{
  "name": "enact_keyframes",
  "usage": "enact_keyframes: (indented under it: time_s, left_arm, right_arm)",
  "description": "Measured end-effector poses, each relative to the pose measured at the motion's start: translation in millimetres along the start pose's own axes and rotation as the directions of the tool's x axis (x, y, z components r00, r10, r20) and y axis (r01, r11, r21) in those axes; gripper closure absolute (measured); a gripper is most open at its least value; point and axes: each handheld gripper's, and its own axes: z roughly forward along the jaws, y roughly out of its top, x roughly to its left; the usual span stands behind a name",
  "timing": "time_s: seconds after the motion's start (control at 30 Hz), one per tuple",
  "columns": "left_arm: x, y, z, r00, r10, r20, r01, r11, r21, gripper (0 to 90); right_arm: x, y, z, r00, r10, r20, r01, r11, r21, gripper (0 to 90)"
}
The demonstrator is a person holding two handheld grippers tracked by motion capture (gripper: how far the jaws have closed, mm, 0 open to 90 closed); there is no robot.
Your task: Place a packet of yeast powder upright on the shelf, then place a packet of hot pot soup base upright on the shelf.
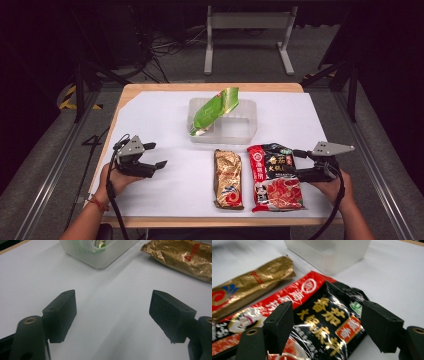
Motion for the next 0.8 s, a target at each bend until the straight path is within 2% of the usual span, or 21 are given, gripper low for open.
enact_keyframes:
  time_s: [0.1,0.23,0.37,0.43,0.57,0.7,0.8]
  left_arm:
    - [-3.4,-6.1,-6.4,0.9998,0.011,-0.015,-0.011,0.9999,-0.007,21.9]
    - [-4.1,-16.2,-12.1,0.9998,-0.01,-0.015,0.01,0.9999,-0.011,21.7]
    - [-1.2,-21.1,-14.0,0.9993,-0.03,-0.023,0.03,0.9995,-0.008,21.0]
    - [-0.2,-22.4,-16.0,0.9989,-0.044,-0.018,0.043,0.9989,-0.018,20.9]
    - [1.8,-21.6,-15.9,0.9979,-0.05,-0.04,0.05,0.9986,-0.016,20.0]
    - [-0.9,-20.1,-14.6,0.9978,-0.049,-0.045,0.048,0.9987,-0.017,19.8]
    - [-3.1,-18.4,-14.1,0.9979,-0.041,-0.05,0.04,0.9989,-0.023,18.2]
  right_arm:
    - [4.5,5.2,1.7,0.9998,-0.016,-0.01,0.016,1.0,0.001,27.8]
    - [16.6,19.2,14.3,0.997,-0.066,-0.041,0.066,0.998,0.012,28.1]
    - [21.1,26.5,25.9,0.9948,-0.08,-0.064,0.081,0.996,0.023,27.4]
    - [23.2,29.0,30.3,0.9932,-0.086,-0.078,0.088,0.996,0.023,27.4]
    - [30.6,36.3,39.9,0.9885,-0.106,-0.108,0.111,0.993,0.038,27.5]
    - [39.8,45.8,49.0,0.9826,-0.141,-0.122,0.149,0.987,0.06,28.3]
    - [44.9,55.7,59.2,0.9763,-0.147,-0.159,0.159,0.985,0.063,28.9]
